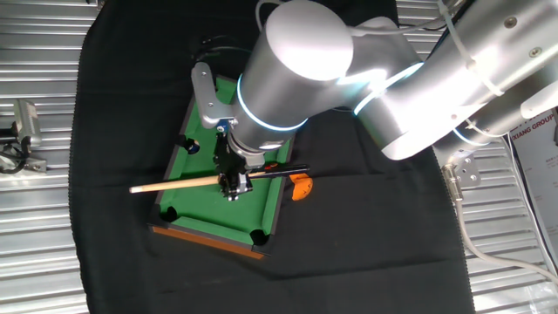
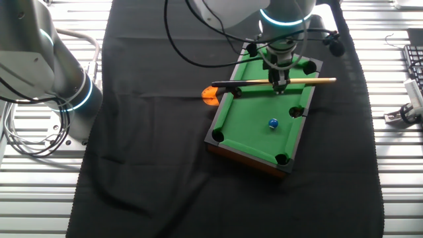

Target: Hit the pool ball

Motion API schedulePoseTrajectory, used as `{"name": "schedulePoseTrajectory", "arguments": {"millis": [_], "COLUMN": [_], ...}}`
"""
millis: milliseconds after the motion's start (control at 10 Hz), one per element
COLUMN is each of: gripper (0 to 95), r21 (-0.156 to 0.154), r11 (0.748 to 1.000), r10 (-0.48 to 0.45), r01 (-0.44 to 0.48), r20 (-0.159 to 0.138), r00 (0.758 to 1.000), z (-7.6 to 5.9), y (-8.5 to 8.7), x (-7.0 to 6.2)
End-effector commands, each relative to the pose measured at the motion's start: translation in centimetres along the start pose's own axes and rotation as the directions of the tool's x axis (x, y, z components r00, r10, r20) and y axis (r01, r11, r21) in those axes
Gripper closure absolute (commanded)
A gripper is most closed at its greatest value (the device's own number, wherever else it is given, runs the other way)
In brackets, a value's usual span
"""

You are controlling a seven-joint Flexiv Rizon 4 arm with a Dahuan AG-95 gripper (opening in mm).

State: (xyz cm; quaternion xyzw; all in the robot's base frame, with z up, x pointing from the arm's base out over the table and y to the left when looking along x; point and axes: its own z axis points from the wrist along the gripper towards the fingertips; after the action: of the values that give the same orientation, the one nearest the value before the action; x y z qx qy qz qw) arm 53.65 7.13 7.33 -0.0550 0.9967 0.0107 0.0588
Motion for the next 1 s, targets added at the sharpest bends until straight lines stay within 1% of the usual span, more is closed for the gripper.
{"name": "schedulePoseTrajectory", "arguments": {"millis": [100, 400, 500, 700, 800, 1000], "gripper": [57.0, 57.0, 76.0, 76.0, 95.0, 95.0], "r21": [-0.001, -0.002, 0.000, -0.001, -0.001, -0.004], "r11": [1.000, 1.000, 1.000, 1.000, 1.000, 1.000], "r10": [0.004, 0.005, 0.005, 0.007, 0.009, 0.022], "r01": [-0.004, -0.005, -0.005, -0.007, -0.009, -0.022], "r20": [-0.002, 0.000, 0.000, 0.002, 0.001, -0.003], "r00": [1.000, 1.000, 1.000, 1.000, 1.000, 1.000], "z": [-0.04, 0.03, 0.03, 0.04, 0.04, 0.04], "y": [0.04, 0.01, 0.01, 0.01, 0.01, 0.01], "x": [-0.11, -0.15, -0.16, -0.16, -0.16, -0.16]}}
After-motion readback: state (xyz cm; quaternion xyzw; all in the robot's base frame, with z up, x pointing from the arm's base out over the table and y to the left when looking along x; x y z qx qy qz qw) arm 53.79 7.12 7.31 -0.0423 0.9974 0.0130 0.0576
